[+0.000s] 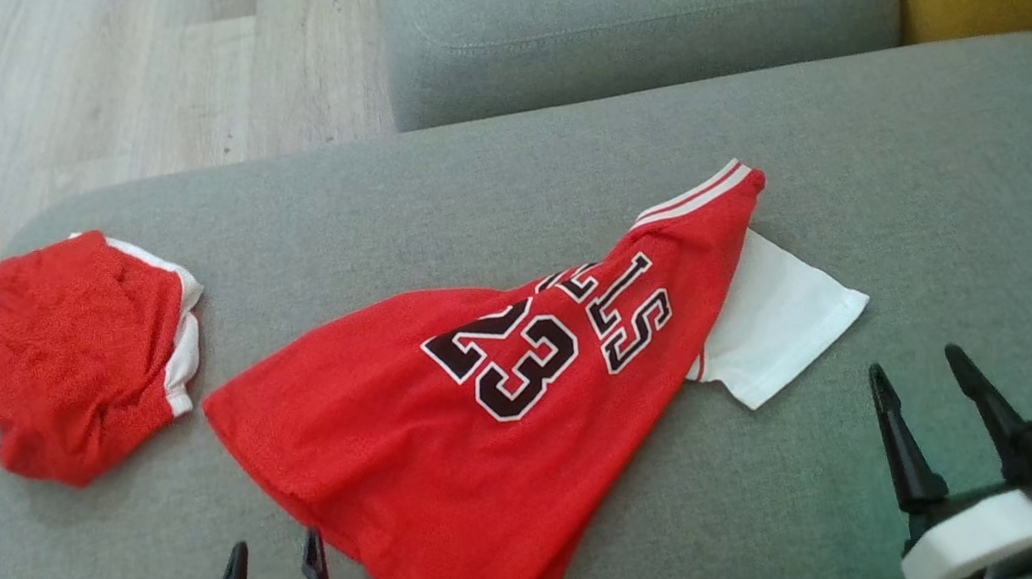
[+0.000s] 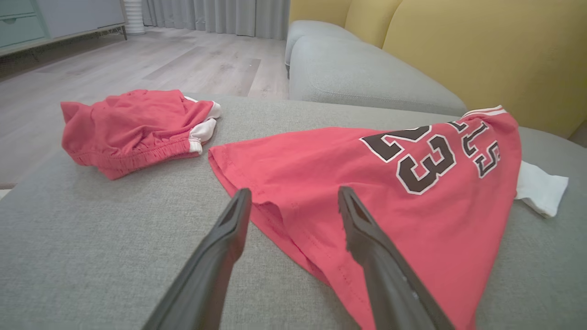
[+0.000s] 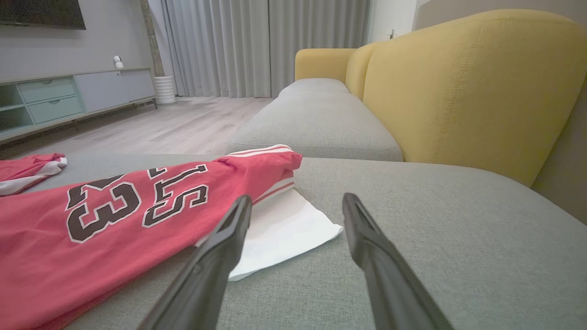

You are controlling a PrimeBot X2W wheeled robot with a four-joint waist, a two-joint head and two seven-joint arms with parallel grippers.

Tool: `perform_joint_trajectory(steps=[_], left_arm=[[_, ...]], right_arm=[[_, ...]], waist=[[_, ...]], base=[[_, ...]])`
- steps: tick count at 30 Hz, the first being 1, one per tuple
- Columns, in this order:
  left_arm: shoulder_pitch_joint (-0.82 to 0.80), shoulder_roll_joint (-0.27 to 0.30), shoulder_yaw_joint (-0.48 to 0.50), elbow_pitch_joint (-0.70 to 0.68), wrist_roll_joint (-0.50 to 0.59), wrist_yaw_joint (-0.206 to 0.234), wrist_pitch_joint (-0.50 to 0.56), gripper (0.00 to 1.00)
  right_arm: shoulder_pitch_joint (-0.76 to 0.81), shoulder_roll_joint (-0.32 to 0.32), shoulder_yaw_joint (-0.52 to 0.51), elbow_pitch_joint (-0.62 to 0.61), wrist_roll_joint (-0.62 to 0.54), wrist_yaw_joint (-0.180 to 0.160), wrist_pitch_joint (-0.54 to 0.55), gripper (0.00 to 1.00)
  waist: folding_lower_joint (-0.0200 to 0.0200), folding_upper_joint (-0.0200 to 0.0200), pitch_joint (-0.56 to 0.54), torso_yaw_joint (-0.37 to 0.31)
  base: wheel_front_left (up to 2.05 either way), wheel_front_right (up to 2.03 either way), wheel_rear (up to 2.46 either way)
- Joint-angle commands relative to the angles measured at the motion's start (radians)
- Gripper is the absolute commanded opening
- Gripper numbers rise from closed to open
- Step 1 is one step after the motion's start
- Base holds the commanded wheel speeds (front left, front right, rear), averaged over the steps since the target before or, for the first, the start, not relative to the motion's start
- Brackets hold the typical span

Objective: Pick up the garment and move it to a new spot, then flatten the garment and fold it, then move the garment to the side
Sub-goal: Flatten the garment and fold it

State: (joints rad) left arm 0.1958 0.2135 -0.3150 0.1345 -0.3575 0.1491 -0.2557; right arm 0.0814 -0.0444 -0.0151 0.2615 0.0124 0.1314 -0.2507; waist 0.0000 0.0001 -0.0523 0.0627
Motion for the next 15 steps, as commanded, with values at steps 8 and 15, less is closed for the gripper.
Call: perform_joint_trajectory(steps=[8,15], left_arm=[[0.010,-0.044,0.151,-0.022,0.070,-0.110,-0.006,1.00],[0.022,-0.092,0.226,-0.009,0.125,-0.173,-0.006,1.00]], right_arm=[[0.001,-0.006,0.016,0.007,0.020,-0.001,-0.011,1.00],[-0.007,-0.006,0.021,0.024,0.026,-0.001,-0.011,1.00]], waist=[[0.0000,-0.0001,-0.016,0.011],[0.0000,-0.0001,-0.014,0.013]], base=[[0.00,0.00,0.00],[0.00,0.00,0.00]])
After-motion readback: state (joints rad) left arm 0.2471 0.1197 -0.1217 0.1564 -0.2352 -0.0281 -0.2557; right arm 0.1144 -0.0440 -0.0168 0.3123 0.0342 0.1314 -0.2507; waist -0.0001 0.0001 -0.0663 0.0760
